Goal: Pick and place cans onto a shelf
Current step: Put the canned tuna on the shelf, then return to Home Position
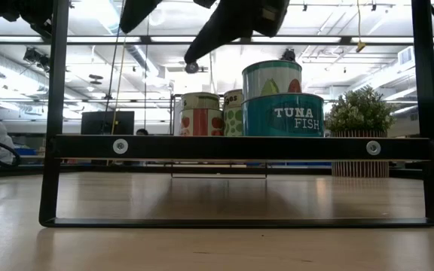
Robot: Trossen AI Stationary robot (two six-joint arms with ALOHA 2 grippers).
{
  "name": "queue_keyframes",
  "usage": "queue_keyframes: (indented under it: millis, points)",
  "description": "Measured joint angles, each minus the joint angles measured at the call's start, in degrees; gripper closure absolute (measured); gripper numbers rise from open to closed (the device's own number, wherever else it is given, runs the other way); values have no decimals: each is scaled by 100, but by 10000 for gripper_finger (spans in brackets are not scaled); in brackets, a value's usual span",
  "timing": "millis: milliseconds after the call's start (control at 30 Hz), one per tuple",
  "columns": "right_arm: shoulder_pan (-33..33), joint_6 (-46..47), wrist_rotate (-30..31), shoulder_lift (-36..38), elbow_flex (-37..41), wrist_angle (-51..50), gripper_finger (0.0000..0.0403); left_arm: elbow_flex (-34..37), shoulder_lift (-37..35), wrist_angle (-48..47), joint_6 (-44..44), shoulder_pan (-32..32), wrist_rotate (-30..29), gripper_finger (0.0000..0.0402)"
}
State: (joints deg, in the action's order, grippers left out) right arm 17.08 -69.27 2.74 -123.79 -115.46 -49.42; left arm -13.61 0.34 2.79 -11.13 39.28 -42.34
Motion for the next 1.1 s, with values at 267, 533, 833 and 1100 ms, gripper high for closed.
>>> queue_keyframes:
  millis: [267, 533, 833, 1100]
  points:
    - [-90, -722, -302, 2, 402, 161, 54, 0, -1, 0, -1, -1, -1, 260]
    - [-238, -842, -742, 20, 811, 785, 54, 0, 0, 1, 0, 1, 0, 260]
    - [-172, -851, -390, 20, 789, 733, 54, 0, -1, -2, 0, -1, -1, 260]
    - [-225, -201, -6, 121, 791, 738, 54, 0, 0, 0, 1, -1, -1, 260]
